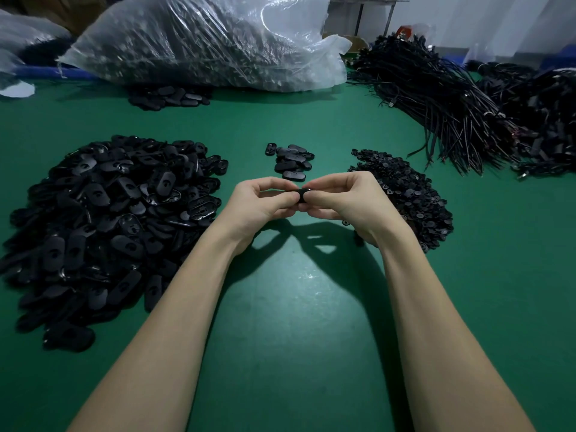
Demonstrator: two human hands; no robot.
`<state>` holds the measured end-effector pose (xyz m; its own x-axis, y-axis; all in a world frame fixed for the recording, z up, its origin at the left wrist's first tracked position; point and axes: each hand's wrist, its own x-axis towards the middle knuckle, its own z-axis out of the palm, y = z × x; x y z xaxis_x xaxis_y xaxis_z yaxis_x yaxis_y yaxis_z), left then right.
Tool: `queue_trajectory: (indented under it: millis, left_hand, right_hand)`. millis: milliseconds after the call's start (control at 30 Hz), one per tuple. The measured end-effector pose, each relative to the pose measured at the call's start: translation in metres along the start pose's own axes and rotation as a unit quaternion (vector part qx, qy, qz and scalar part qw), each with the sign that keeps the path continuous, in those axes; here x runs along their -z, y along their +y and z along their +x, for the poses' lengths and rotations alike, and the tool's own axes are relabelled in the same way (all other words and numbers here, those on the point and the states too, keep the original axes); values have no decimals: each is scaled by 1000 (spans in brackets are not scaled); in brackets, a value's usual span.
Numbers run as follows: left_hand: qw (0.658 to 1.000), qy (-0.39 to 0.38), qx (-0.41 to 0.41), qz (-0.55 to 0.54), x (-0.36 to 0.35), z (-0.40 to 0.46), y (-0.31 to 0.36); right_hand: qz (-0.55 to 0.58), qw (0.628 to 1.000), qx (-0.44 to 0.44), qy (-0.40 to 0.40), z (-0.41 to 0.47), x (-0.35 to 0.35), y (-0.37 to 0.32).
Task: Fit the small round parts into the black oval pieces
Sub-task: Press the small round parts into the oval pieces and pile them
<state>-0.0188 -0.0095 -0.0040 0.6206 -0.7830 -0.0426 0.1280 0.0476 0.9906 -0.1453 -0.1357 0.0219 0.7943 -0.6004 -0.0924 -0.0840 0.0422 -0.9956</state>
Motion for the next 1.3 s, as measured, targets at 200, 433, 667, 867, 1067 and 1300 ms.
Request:
queue_trajectory:
  millis: [200, 433, 667, 867, 1067, 1300]
  left_hand:
    - [1000, -11, -7, 6, 2, 1, -4]
    - [997, -8, -8, 79, 3, 4, -6]
    - [994, 14, -4, 107, -3, 6, -9]
    - [995, 5, 1, 104, 1, 7, -10]
    - [995, 75, 30, -57, -3, 7, -9]
    - [988, 108, 30, -108, -8, 7, -6]
  right_hand:
    - [-27, 999, 8, 22, 2, -3, 3]
    - [-75, 997, 13, 31, 5, -5, 9]
    - [-90, 995, 17, 42, 5, -6, 15]
    - [-48, 998, 14, 31, 4, -6, 16]
    - [-219, 952, 159, 143, 7, -12, 24]
    - [-277, 911, 257, 167, 5, -27, 30]
